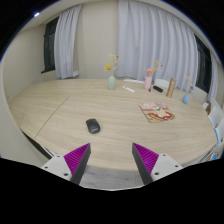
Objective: Arrange mouse
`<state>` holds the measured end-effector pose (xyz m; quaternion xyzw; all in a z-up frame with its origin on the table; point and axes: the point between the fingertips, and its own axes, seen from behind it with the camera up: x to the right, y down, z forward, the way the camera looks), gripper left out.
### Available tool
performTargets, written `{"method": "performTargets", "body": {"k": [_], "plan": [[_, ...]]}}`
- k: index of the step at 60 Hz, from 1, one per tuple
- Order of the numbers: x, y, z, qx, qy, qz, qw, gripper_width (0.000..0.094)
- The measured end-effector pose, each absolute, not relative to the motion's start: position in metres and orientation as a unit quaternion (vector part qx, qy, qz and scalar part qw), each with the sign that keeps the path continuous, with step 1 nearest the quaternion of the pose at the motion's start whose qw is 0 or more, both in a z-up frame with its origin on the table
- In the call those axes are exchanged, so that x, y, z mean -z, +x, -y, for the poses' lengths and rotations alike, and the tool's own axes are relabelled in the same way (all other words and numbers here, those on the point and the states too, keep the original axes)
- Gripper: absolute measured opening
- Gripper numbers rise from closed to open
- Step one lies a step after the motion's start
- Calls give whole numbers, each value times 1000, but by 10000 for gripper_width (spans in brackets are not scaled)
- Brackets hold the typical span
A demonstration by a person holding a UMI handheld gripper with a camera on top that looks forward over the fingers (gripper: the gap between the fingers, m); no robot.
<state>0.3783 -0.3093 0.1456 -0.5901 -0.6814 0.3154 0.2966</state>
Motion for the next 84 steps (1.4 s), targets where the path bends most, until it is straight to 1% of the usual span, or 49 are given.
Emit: {"method": "performTargets", "body": {"k": [10, 16, 21, 29, 42, 52, 65, 73, 76, 84], "plan": [[-127, 381, 325, -316, -593, 687, 276, 868], [-117, 374, 343, -322, -584, 692, 277, 869], [-107, 368, 363, -331, -581, 693, 269, 867], [-87, 351, 384, -329, -592, 687, 263, 859], [-61, 303, 395, -314, -613, 668, 283, 862], [-40, 266, 399, -301, -636, 650, 289, 860], [-11, 225, 404, -290, -645, 643, 294, 858], [3, 198, 402, -280, -648, 644, 297, 857], [6, 188, 403, -283, -650, 642, 292, 866], [9, 162, 396, -280, -653, 637, 299, 859]]}}
